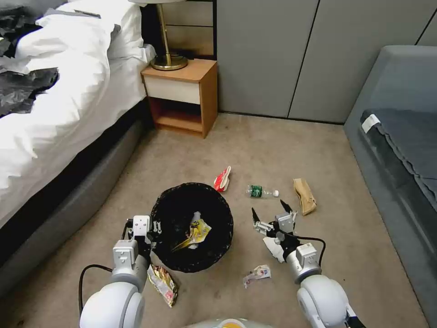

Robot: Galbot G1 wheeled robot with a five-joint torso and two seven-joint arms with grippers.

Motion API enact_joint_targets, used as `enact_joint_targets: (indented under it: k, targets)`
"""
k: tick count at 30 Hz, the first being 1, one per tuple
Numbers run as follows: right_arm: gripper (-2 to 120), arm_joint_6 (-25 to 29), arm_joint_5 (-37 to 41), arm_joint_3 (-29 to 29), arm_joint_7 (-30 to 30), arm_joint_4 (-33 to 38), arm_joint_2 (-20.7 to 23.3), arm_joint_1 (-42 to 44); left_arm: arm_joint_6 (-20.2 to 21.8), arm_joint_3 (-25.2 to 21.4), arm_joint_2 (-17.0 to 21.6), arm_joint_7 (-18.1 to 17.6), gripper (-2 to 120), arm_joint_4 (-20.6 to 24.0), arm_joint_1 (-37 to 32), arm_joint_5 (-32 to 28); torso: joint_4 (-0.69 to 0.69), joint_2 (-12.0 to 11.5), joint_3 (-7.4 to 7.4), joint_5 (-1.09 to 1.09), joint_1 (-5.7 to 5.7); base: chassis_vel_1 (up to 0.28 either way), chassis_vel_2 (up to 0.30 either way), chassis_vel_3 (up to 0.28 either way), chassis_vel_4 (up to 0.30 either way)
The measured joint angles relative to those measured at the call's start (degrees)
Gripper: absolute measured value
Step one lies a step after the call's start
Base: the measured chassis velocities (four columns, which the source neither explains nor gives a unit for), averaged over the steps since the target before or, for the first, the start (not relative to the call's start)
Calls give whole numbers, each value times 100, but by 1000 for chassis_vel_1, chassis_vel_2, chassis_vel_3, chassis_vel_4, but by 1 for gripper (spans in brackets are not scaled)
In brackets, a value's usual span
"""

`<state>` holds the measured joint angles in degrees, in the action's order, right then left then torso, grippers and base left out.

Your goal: Pick up the trash bin, then pick up the garbage from the floor and place it into the trash bin.

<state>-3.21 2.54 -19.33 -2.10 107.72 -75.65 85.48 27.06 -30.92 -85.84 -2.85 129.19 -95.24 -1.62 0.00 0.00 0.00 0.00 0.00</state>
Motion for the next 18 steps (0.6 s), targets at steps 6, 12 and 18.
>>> enact_joint_targets:
  k: [6,12,18]
  targets:
    - [100,-372,82,26,-516,-230,265,-6,-3,4,-4,6,1,-2,-9,16,0,0,0,0,0,0,0,0,0]
    - [100,-296,-169,93,-1065,-594,662,-71,-3,6,-11,8,1,-2,-11,26,0,0,0,1,0,0,0,0,0]
    - [100,78,-793,237,-1605,-1198,1199,-159,-3,35,-29,11,1,-22,-10,62,0,0,0,1,0,0,0,0,0]
